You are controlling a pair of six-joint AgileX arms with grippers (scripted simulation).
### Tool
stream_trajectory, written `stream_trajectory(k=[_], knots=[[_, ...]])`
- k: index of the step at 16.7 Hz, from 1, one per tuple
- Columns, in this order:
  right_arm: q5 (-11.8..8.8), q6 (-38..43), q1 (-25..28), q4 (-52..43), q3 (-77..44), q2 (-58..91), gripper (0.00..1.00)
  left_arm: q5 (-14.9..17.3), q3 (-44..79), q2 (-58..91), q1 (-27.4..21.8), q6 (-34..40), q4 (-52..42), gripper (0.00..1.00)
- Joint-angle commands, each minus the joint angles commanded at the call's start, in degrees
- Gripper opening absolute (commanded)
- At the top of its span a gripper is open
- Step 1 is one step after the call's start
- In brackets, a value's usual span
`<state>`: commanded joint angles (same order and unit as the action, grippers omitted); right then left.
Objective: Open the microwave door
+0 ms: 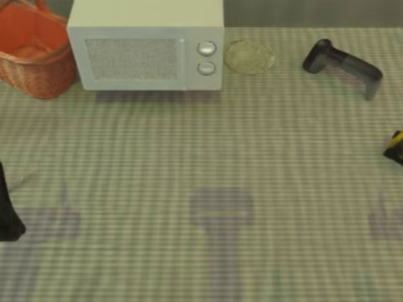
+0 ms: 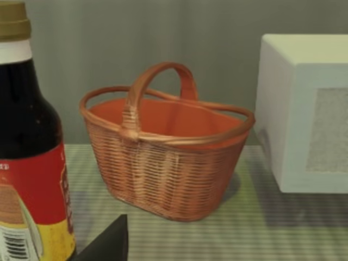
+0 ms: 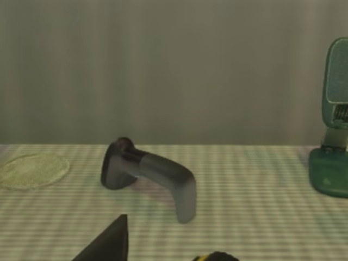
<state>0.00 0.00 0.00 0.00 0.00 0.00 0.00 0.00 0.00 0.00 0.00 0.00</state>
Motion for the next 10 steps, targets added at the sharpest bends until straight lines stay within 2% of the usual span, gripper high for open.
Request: stream_trajectory(k=[5,10], knots=[[0.0,0.0,0.0,0.0,0.0,0.0,1.0,-0.6,3.3,3.5,-1.1,0.7,-2.7,1.0],[0.0,0.0,0.0,0.0,0.0,0.0,1.0,-3.1,20.3,21.2,-6.2,4.7,-13.9,1.0]])
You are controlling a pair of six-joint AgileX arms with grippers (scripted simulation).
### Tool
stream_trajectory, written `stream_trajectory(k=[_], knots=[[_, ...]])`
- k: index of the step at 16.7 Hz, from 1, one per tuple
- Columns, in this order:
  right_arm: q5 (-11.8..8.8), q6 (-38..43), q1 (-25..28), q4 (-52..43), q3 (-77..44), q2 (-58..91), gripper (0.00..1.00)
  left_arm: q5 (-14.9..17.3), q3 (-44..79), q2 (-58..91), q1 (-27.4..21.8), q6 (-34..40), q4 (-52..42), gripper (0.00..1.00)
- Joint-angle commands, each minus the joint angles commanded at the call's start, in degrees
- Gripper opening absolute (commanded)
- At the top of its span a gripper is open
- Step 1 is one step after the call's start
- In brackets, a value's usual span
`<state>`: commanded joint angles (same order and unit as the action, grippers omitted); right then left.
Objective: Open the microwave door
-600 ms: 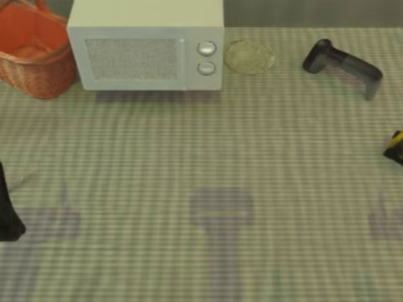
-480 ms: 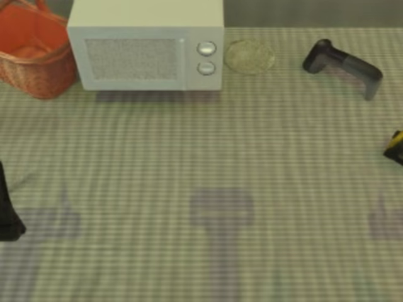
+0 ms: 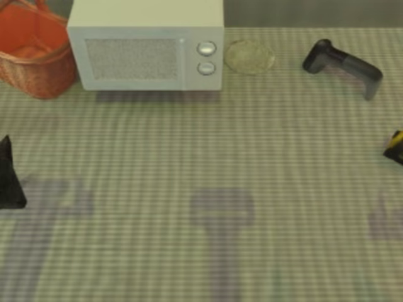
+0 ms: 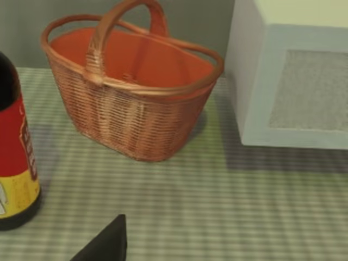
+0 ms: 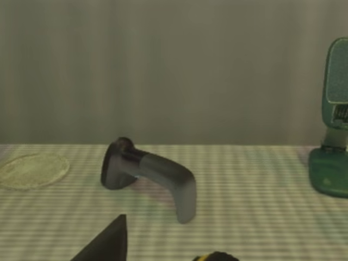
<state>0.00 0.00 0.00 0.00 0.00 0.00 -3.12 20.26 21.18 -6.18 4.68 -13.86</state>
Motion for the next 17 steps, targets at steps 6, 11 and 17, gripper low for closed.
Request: stream_trajectory(k=[6,11,17], knots=[[0.0,0.0,0.0,0.0,0.0,0.0,1.0,-4.2,36.0,34.2,-8.7,8.2,-17.1,1.0],[0.0,0.0,0.0,0.0,0.0,0.0,1.0,-7.6,69.6,63.4,-16.1,15.6,-30.8,1.0],[0.0,0.0,0.0,0.0,0.0,0.0,1.0,-11.2,98.3,92.0,-23.3,22.1,-45.9,1.0]])
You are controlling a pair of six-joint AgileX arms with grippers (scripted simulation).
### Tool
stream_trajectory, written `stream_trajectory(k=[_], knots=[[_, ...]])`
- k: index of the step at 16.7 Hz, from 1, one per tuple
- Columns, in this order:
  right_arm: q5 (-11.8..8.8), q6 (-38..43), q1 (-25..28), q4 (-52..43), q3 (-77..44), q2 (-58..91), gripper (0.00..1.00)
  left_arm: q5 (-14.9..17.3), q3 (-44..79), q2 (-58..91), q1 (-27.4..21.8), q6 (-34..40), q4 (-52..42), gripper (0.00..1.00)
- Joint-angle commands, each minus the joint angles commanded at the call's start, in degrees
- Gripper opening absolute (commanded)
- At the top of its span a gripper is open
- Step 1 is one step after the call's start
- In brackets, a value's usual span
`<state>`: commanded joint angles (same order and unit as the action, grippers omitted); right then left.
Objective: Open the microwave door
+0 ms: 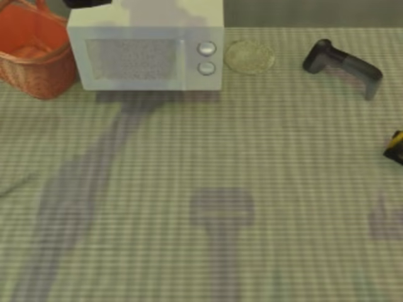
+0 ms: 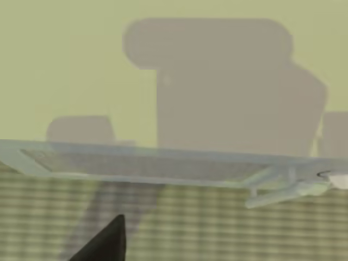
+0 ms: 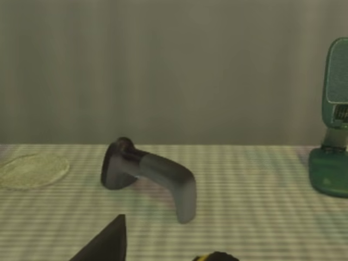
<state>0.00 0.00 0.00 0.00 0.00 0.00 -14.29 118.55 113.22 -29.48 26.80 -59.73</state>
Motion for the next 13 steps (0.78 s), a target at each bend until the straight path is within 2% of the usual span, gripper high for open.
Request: stream_trajectory(k=[5,13], knots=[[0.0,0.0,0.0,0.0,0.0,0.0,1.0,-1.6,10.7,12.0,-3.1,2.5,-7.5,1.0],[0.0,0.0,0.0,0.0,0.0,0.0,1.0,-1.6,10.9,13.4,-2.9,2.3,-7.0,1.0]])
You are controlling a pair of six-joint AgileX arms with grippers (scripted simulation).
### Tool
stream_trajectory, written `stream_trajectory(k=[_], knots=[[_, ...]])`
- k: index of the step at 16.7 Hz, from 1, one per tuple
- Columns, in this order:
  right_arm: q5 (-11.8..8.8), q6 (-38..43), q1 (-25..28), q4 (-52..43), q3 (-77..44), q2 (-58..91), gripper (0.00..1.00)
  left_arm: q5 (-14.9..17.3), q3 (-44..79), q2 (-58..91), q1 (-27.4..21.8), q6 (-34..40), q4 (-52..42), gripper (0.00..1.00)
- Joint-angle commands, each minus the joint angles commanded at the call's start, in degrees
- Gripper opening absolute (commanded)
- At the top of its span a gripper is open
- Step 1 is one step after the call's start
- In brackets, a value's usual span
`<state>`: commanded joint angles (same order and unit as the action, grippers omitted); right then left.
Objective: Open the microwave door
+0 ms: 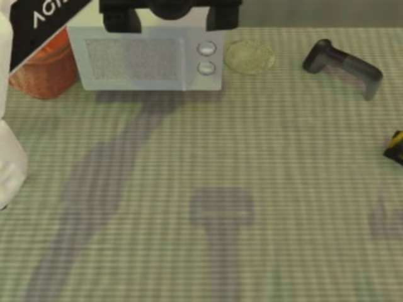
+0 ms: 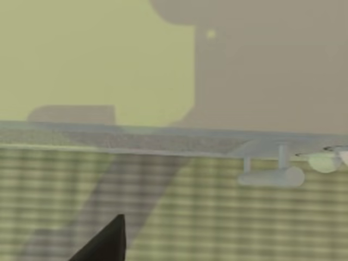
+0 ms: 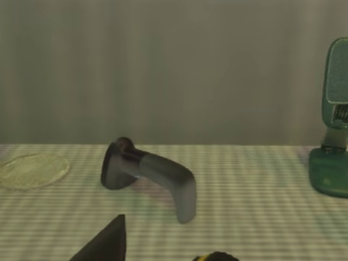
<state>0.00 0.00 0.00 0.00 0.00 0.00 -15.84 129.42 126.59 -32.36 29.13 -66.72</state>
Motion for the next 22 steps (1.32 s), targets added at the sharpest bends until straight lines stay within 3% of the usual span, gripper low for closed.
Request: stream_trajectory(k=[6,11,22], knots=[[0.0,0.0,0.0,0.0,0.0,0.0,1.0,1.0,-4.2,5.4,2.1,-2.0,10.5,1.0],[0.0,0.0,0.0,0.0,0.0,0.0,1.0,1.1,-4.6,5.9,2.3,-2.2,11.3,1.0],[0.0,0.0,0.0,0.0,0.0,0.0,1.0,1.1,-4.6,5.9,2.3,-2.2,11.3,0.17]])
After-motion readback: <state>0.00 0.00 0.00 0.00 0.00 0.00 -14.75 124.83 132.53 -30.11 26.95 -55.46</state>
